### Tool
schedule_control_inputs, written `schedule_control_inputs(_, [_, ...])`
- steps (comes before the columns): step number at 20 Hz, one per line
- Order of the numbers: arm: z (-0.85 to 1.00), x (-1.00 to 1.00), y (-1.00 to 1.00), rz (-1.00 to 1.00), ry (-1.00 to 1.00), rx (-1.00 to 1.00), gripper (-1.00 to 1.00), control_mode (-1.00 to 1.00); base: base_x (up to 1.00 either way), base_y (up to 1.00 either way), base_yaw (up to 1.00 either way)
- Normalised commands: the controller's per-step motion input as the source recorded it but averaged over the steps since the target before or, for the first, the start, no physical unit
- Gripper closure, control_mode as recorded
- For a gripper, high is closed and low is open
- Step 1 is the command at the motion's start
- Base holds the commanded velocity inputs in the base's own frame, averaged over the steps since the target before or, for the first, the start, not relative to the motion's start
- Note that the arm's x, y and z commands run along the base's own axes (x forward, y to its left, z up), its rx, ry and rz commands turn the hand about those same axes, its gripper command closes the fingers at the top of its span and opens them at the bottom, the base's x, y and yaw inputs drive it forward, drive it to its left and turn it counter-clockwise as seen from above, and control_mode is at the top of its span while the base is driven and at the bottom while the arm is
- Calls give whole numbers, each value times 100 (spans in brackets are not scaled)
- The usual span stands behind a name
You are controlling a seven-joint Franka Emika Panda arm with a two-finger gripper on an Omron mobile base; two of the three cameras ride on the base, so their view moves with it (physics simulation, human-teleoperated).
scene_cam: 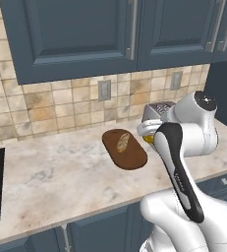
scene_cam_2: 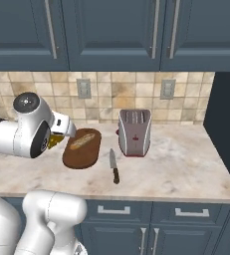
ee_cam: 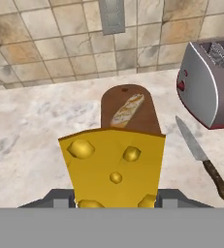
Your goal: Retrieve the sausage and cheese from the fridge and place them on the cutting board on the counter.
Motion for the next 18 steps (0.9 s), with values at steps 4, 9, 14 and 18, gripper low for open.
schedule_control_inputs(4, [0, 0, 0, 0, 0, 0, 100, 100, 0, 0, 0])
schedule_control_inputs(9, [0, 0, 0, 0, 0, 0, 100, 100, 0, 0, 0])
schedule_control_inputs(14, [0, 0, 0, 0, 0, 0, 100, 100, 0, 0, 0])
schedule_control_inputs(18, [0, 0, 0, 0, 0, 0, 100, 100, 0, 0, 0])
